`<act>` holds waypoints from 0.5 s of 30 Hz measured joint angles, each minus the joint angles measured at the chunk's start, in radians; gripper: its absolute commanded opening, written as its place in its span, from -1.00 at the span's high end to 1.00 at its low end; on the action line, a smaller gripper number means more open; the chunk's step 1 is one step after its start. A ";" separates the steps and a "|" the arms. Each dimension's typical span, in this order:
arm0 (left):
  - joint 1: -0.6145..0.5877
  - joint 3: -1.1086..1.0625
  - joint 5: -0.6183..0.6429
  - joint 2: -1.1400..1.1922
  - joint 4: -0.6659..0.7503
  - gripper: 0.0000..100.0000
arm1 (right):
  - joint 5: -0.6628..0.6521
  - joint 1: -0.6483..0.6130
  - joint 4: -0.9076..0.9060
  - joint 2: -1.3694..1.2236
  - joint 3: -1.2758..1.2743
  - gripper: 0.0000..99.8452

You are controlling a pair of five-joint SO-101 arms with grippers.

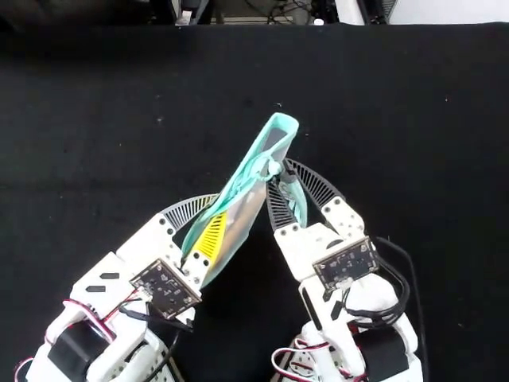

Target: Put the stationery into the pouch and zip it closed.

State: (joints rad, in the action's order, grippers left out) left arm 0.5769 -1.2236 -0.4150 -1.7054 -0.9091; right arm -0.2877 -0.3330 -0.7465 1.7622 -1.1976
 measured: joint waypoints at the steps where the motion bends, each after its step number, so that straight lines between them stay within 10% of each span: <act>1: 0.000 0.000 0.000 0.000 0.000 0.94 | 0.000 0.002 0.000 0.000 0.005 0.97; 15: 0.002 -0.008 0.000 0.000 0.000 0.94 | -0.002 0.043 0.008 0.000 0.008 0.97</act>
State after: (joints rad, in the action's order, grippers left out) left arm 0.5785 -1.2313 -0.4150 -1.7054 -0.9091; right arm -0.2892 -0.2900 -0.7388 1.7622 -1.1899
